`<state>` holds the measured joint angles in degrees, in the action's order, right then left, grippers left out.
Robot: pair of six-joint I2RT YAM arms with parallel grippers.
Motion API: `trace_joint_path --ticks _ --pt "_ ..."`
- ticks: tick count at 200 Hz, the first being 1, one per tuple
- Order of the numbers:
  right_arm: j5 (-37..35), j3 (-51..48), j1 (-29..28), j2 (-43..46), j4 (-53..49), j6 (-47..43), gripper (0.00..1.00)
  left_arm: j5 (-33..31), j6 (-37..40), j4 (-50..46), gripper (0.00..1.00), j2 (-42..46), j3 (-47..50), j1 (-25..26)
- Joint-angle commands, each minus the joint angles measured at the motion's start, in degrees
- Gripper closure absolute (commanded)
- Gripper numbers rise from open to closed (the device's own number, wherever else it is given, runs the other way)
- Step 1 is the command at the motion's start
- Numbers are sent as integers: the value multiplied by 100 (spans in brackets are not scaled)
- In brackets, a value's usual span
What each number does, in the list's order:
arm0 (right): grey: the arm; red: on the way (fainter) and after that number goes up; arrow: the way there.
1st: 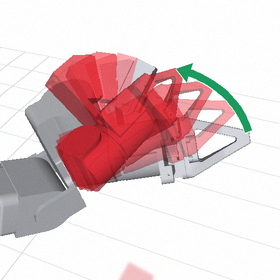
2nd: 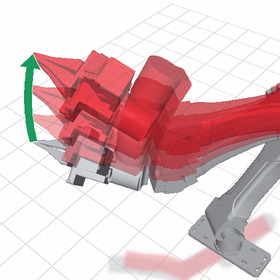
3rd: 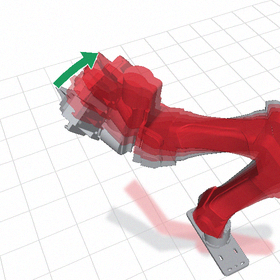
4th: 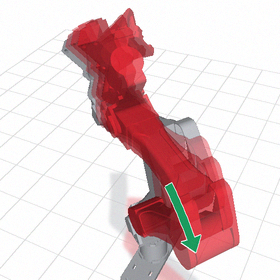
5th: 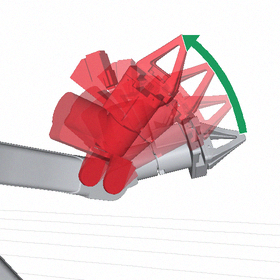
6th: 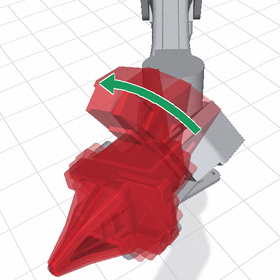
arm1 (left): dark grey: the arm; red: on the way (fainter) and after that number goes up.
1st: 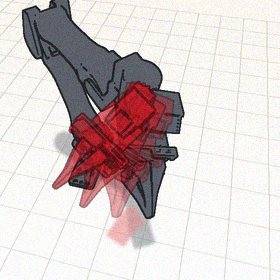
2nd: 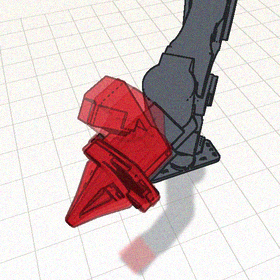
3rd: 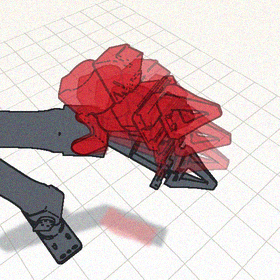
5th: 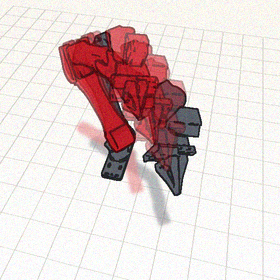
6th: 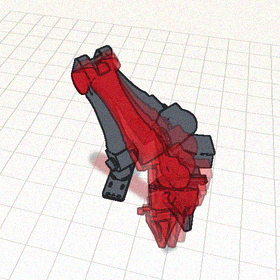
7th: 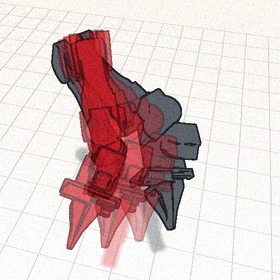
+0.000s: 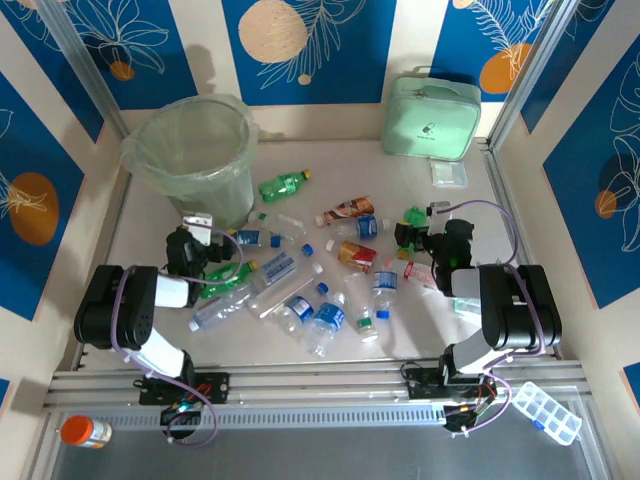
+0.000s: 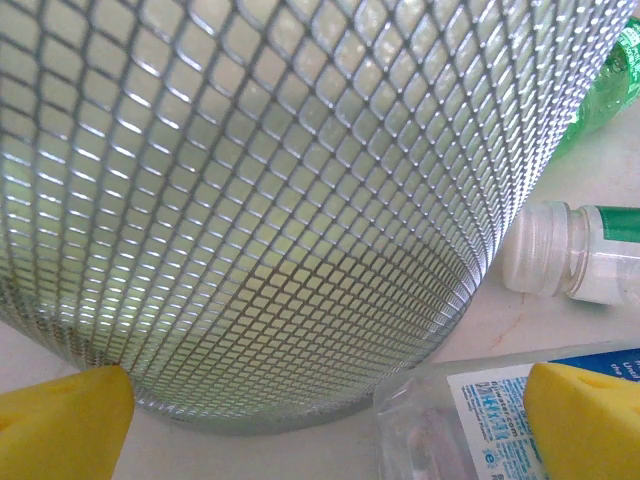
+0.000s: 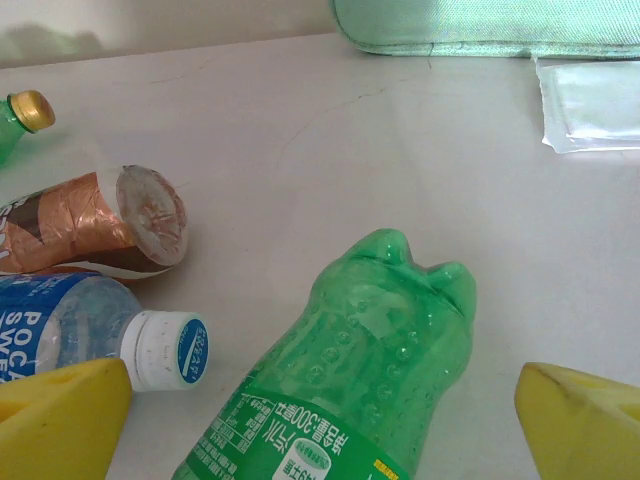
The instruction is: Put the plastic bottles in the bin
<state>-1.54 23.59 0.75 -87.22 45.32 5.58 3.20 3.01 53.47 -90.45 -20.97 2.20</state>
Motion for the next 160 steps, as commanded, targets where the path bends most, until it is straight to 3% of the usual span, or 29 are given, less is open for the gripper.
trace_joint_path --ticks 1,160 --pt "-92 118 -31 -7 -54 -14 1 172 -46 32 1 72 -56 -53" --pt "-75 67 -23 16 16 -18 1 242 7 106 1 90 -23 -53"
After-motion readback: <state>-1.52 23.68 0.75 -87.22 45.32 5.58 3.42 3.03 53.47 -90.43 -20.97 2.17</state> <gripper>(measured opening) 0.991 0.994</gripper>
